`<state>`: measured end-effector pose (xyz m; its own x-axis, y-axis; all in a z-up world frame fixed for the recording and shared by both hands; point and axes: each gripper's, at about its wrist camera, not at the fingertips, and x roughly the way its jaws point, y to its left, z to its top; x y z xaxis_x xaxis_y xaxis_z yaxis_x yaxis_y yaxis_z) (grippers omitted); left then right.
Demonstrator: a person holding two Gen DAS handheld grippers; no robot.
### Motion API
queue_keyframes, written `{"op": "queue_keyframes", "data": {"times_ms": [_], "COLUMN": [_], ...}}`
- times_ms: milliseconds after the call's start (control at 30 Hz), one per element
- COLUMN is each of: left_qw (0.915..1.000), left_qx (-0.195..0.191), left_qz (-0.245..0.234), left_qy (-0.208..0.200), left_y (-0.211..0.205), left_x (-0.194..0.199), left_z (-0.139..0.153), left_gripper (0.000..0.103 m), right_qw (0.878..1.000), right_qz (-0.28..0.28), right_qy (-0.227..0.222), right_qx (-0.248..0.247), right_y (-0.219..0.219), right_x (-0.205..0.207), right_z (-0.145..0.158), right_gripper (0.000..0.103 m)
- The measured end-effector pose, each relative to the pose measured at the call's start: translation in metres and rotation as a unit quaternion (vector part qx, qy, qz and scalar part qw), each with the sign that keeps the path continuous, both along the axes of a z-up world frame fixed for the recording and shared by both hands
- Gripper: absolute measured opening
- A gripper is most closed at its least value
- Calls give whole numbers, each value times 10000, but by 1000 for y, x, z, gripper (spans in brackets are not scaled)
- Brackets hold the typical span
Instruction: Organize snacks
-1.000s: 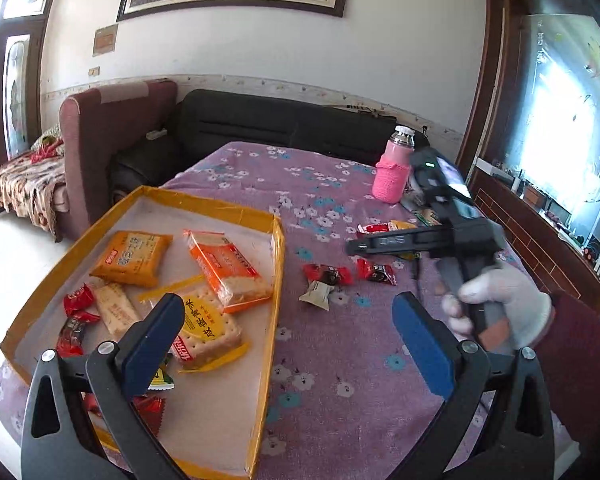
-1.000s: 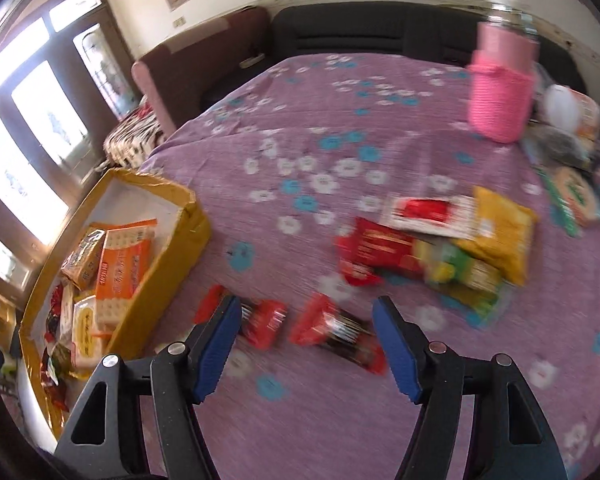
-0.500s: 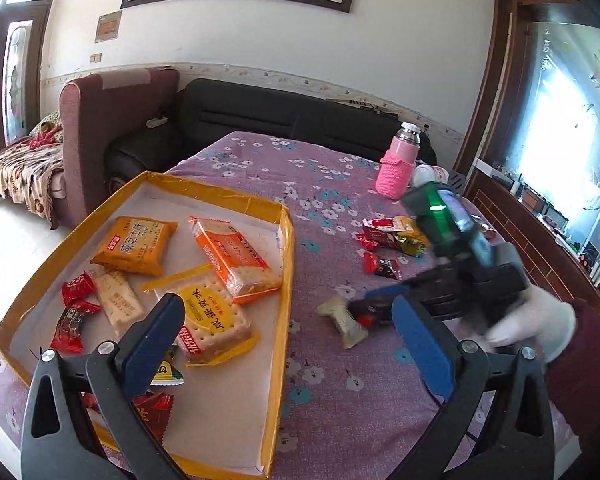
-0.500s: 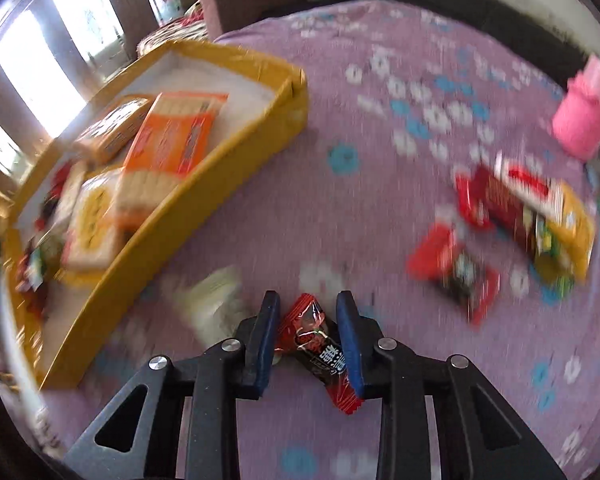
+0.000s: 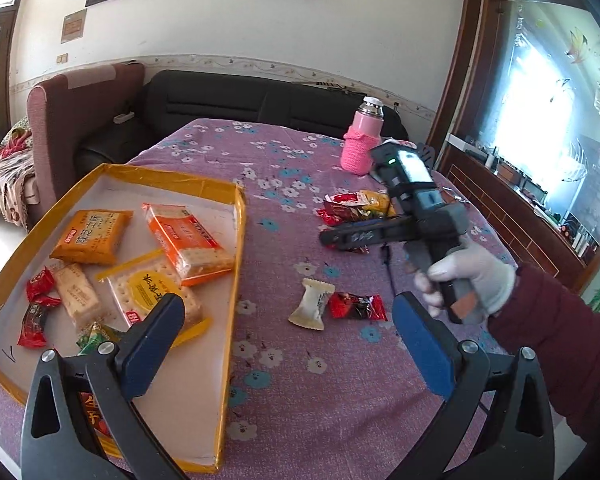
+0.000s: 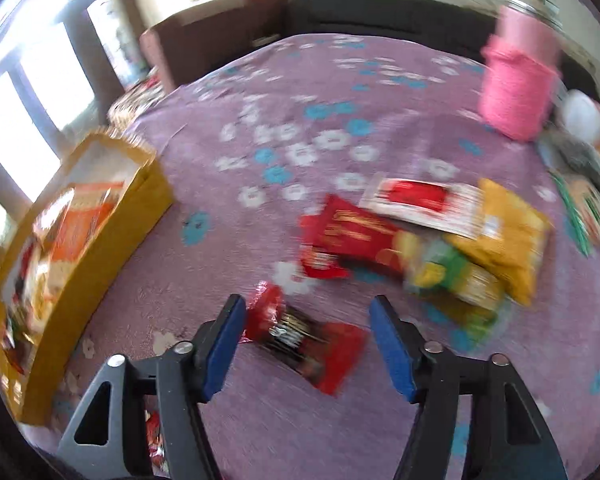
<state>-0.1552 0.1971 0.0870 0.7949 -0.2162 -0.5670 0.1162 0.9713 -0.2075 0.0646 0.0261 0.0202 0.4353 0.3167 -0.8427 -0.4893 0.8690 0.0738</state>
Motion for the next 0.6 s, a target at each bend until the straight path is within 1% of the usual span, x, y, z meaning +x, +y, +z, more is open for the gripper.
{"op": "queue_keyframes", "data": {"times_ms": [33,67,100,133,167,233,267,300,333,367,400,600], "left_qw": [10000,10000,9999,9999,9998,9998,9998,9997,9997,9997,9997,9992], "left_qx": [-17,-32,-31,-10,24,32,-24,-86,-124,-120,-78,124], "left_qz": [-32,-72,-122,-147,-166,-174,-189,-206,-209,-208,-217,-321], "left_qy": [-16,-17,-4,17,53,127,105,71,36,11,-24,-214], "left_y": [-1,-1,-3,-4,-6,-10,-12,-13,-15,-18,-23,-45], "left_x": [0,1,2,4,6,7,5,1,-3,-6,-12,-40], "left_z": [1,2,3,4,4,7,10,13,17,20,24,46], "left_gripper": [103,103,103,103,103,103,103,103,103,103,103,103], "right_qw": [9996,9986,9988,9992,9988,9978,9975,9971,9969,9965,9956,9925], "right_qz": [83,109,109,38,-78,-308,-411,-549,-647,-746,-862,-1166], "right_qy": [-162,-302,-259,-140,-115,-118,-104,-78,-42,-10,41,180], "right_qx": [-207,-414,-409,-372,-466,-575,-566,-513,-443,-379,-370,-319], "right_y": [9,14,15,14,12,6,-1,-12,-21,-30,-41,-85], "right_x": [-7,-12,-17,-20,-23,-33,-39,-46,-53,-60,-68,-109], "right_z": [-4,-5,-4,-1,1,3,2,1,1,2,2,5], "right_gripper": [74,63,53,31,26,24,13,8,8,4,2,2]}}
